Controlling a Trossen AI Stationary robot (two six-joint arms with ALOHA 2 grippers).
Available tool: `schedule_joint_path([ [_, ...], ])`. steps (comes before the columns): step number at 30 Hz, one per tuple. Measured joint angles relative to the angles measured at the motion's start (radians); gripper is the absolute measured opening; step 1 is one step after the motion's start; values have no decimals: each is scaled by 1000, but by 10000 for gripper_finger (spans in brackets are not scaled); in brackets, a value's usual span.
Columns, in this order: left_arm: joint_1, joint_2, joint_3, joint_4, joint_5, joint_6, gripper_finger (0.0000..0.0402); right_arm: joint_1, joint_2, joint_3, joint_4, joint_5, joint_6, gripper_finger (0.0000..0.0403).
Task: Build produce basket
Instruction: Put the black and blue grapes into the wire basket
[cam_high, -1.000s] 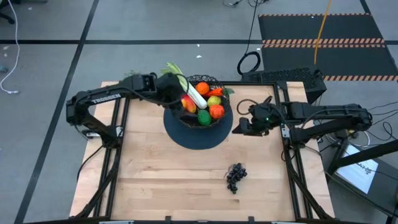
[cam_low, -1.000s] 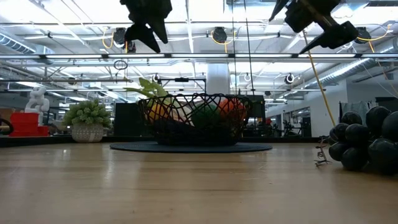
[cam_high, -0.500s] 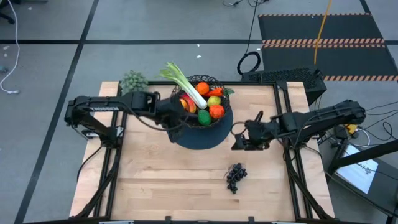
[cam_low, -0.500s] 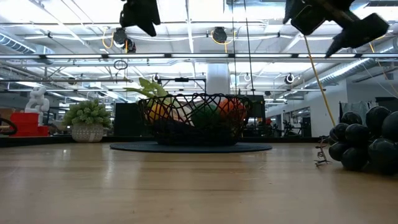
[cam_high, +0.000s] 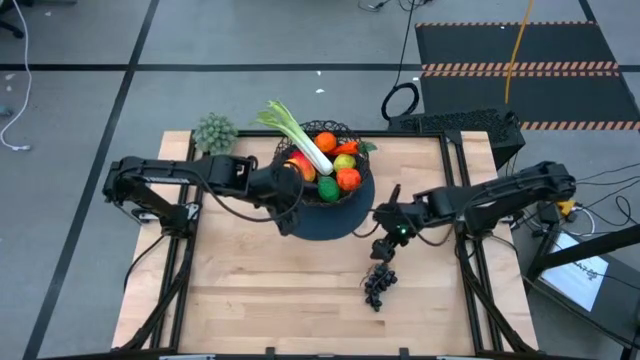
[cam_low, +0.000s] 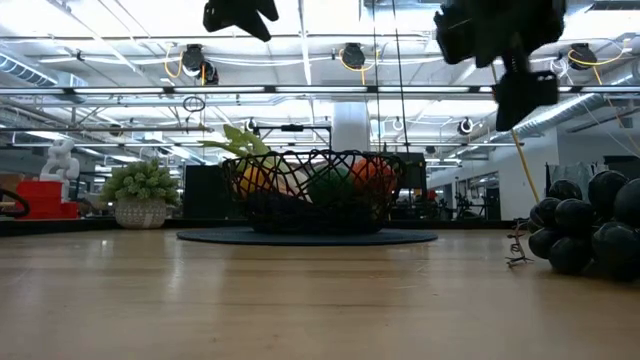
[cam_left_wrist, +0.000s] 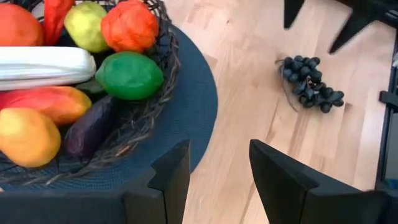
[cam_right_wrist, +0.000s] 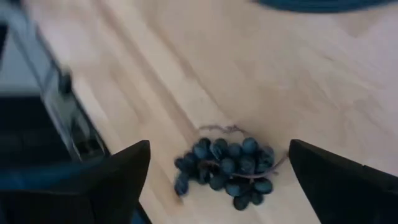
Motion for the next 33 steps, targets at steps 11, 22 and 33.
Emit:
schedule_joint_path([
  [11,14,0,0,-2,-7,-136,166,-157,185,-71,49,-423,-413,260],
  [22,11,0,0,0,-9,-283,166,-222,297,-89,159,-452,-535,222],
  [33,12,0,0,20,-44,-335,166,-210,405,-89,155,-483,-559,222],
])
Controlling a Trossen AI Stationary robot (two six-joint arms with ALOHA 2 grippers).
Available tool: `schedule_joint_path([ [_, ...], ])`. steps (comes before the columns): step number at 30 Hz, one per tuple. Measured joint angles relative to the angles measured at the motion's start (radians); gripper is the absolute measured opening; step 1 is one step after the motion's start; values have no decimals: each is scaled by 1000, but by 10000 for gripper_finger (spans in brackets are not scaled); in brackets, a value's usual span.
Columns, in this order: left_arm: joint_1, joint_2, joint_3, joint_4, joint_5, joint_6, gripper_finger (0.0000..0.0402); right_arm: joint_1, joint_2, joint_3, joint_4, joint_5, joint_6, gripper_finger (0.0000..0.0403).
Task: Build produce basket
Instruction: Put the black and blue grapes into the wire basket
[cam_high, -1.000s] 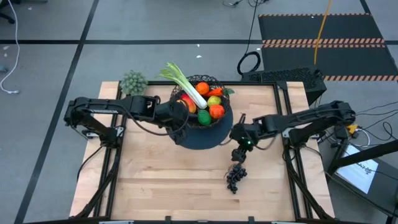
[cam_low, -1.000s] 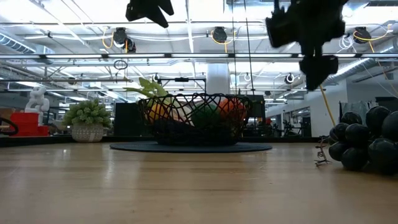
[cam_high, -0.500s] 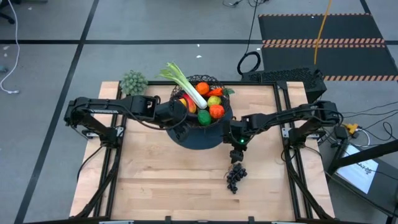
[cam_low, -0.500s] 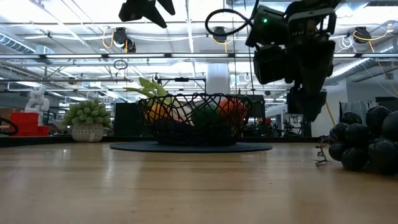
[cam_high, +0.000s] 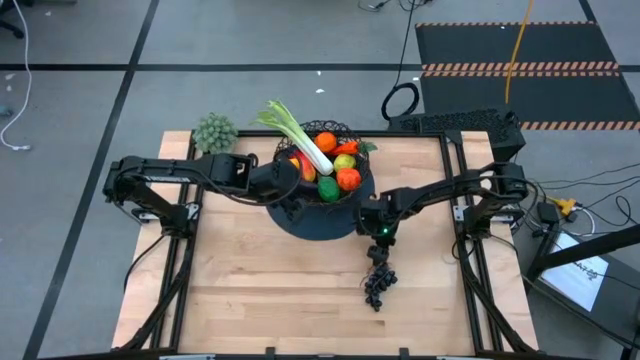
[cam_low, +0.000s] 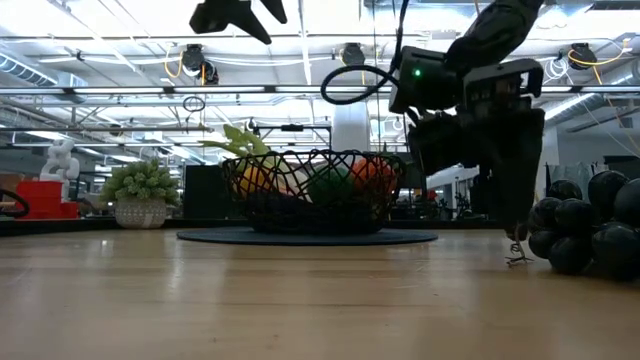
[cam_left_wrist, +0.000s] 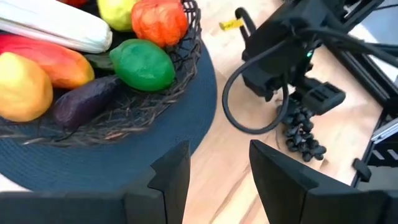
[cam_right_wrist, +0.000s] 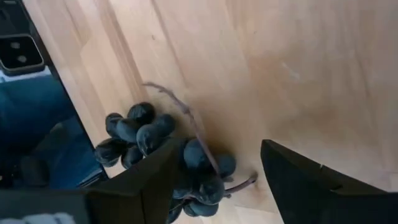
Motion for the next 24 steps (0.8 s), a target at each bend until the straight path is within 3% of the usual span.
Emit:
schedule_joint_path([
  [24,3,0,0,267,1,-50,166,54,0,-31,119,4,22,170],
])
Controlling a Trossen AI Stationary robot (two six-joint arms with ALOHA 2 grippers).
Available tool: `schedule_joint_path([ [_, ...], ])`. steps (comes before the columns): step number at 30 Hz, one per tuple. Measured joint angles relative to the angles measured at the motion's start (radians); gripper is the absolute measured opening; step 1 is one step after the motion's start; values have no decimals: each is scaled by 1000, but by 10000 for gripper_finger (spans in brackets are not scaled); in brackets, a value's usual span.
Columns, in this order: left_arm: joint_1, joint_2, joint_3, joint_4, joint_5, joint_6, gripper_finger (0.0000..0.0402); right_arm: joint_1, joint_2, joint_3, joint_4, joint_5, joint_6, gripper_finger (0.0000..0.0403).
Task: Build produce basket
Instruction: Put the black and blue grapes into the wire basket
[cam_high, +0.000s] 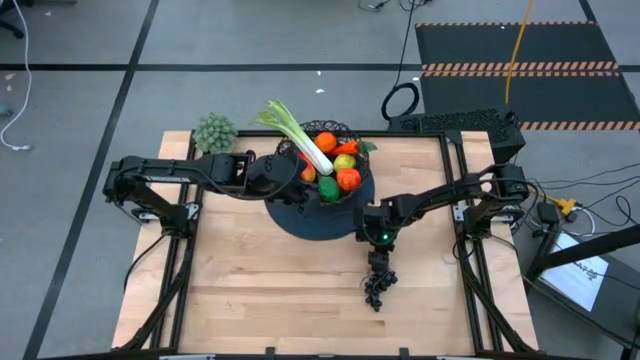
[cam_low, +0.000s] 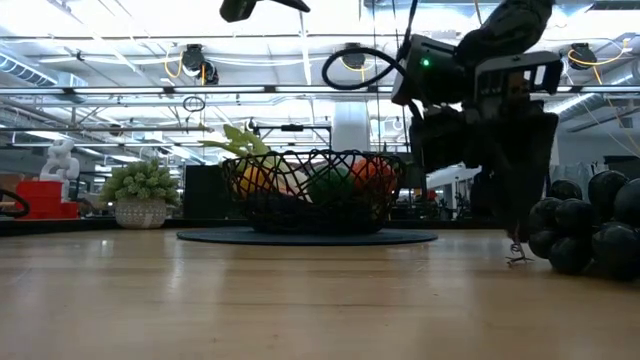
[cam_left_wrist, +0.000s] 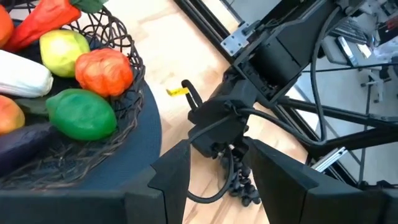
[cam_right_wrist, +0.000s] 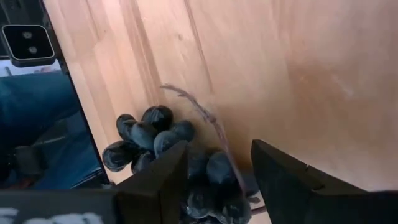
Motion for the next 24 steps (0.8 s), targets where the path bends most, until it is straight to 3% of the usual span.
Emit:
schedule_joint_path([
  [10,0,0,0,2,0,0,166,0,-1,-63,67,21,3,123],
  [20,0,0,0,2,0,0,166,0,-5,-66,66,7,-27,13],
  [24,0,0,0,2,0,6,166,0,-32,-66,69,-7,-23,11],
])
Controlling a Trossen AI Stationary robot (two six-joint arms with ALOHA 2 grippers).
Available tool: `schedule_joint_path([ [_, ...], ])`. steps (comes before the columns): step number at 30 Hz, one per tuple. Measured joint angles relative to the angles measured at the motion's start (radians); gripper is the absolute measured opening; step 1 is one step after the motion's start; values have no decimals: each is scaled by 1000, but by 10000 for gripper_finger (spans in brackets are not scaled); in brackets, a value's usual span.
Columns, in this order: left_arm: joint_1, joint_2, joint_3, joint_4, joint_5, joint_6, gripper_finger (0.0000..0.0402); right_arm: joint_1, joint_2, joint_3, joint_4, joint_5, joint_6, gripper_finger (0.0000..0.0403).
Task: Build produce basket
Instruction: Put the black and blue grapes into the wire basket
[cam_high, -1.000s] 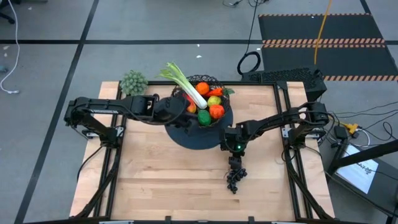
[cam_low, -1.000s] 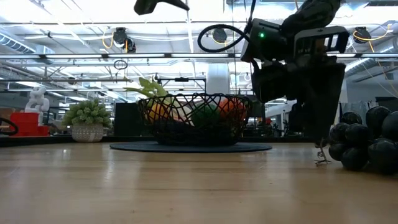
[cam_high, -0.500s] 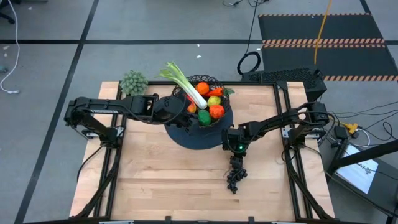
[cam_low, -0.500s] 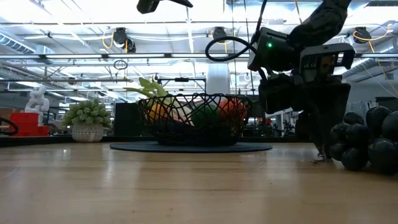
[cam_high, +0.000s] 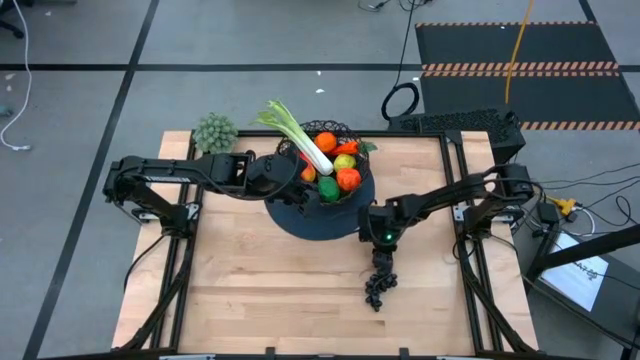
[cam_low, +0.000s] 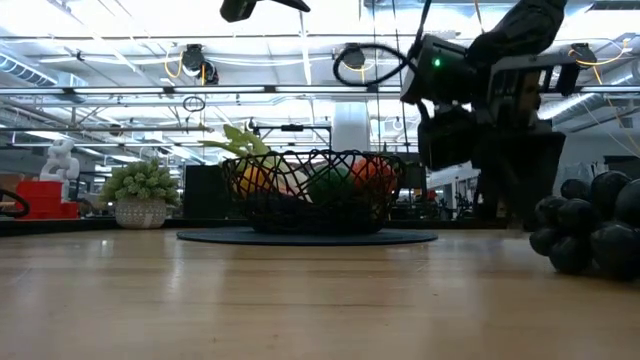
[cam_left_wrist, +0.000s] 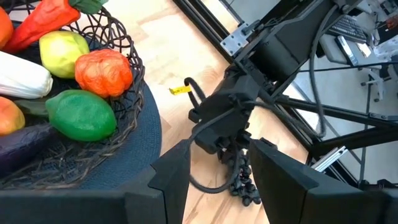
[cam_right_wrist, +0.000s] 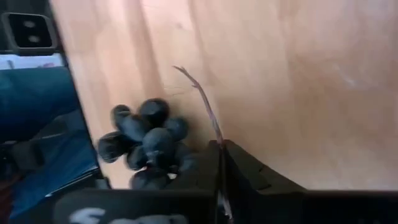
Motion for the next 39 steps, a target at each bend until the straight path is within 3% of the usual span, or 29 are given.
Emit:
schedule_joint_path([
  [11,0,0,0,-1,-16,42,166,0,-170,0,-9,8,37,3],
  [22,0,0,0,0,-64,72,166,-1,-448,0,-29,115,184,1],
  [32,0,0,0,1,-109,72,166,-2,-667,4,-7,116,349,1],
  [39,0,0,0,1,-159,71,166,-3,-717,139,-10,196,361,0],
])
